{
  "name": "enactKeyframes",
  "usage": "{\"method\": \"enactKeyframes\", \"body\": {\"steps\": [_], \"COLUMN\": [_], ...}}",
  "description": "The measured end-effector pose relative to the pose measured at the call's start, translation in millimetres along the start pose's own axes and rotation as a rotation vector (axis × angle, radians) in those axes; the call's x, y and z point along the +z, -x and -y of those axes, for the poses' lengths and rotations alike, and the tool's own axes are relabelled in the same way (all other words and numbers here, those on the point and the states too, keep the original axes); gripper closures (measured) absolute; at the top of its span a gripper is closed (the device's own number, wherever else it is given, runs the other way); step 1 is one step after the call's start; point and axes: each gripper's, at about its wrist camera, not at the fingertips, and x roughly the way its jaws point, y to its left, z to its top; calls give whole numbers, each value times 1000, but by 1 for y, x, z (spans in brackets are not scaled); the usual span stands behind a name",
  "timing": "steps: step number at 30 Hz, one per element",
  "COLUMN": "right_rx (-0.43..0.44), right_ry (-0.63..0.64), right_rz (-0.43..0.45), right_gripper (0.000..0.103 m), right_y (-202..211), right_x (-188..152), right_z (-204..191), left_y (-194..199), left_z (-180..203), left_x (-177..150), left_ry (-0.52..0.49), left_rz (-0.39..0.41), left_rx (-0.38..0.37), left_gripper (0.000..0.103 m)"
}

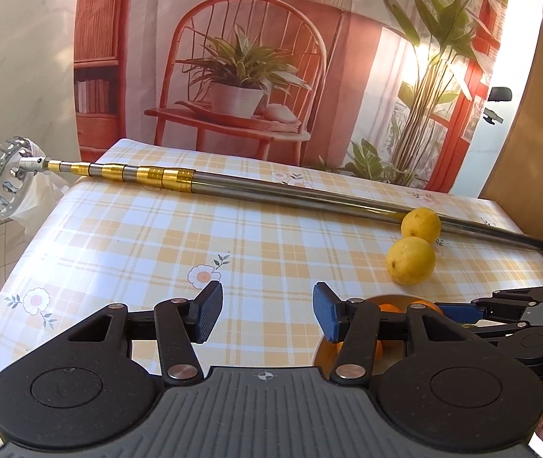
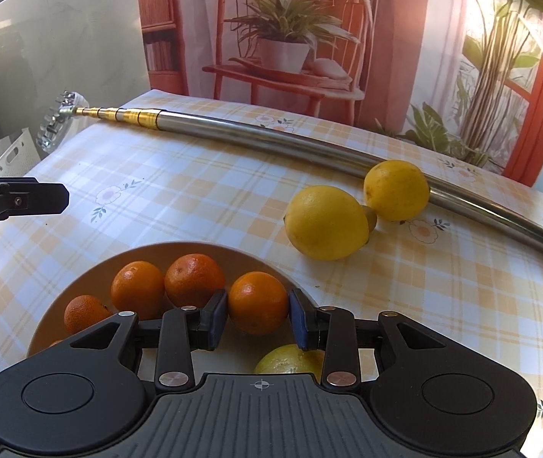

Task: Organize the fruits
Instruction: 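Open the right tool to drop the orange onto the plate, then move both open tools toward the lemons and kiwi by the metal pole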

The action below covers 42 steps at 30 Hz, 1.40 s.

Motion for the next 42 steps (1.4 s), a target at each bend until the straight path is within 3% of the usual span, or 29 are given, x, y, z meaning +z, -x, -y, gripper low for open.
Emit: {"method": "enactKeyframes", "body": {"steps": [6, 22, 27, 42], "right_rx": [0, -46, -59, -90], "right_ry": [13, -18, 9, -69], "right_rz": [10, 168, 215, 325], "right_gripper": [70, 70, 70, 68], "right_y": [1, 39, 48, 40], "right_x": [-2, -14, -21, -47], "right_z": [-1, 28, 37, 83], "left_y": [0, -1, -2, -2], "left_z": [2, 15, 11, 8], "left_x": [-1, -2, 0, 18], "left_ry": [-7, -59, -34, 37], "left_rz": [-9, -39, -59, -63], "left_rx": [-2, -6, -12, 42], "left_gripper": [48, 48, 48, 48]}}
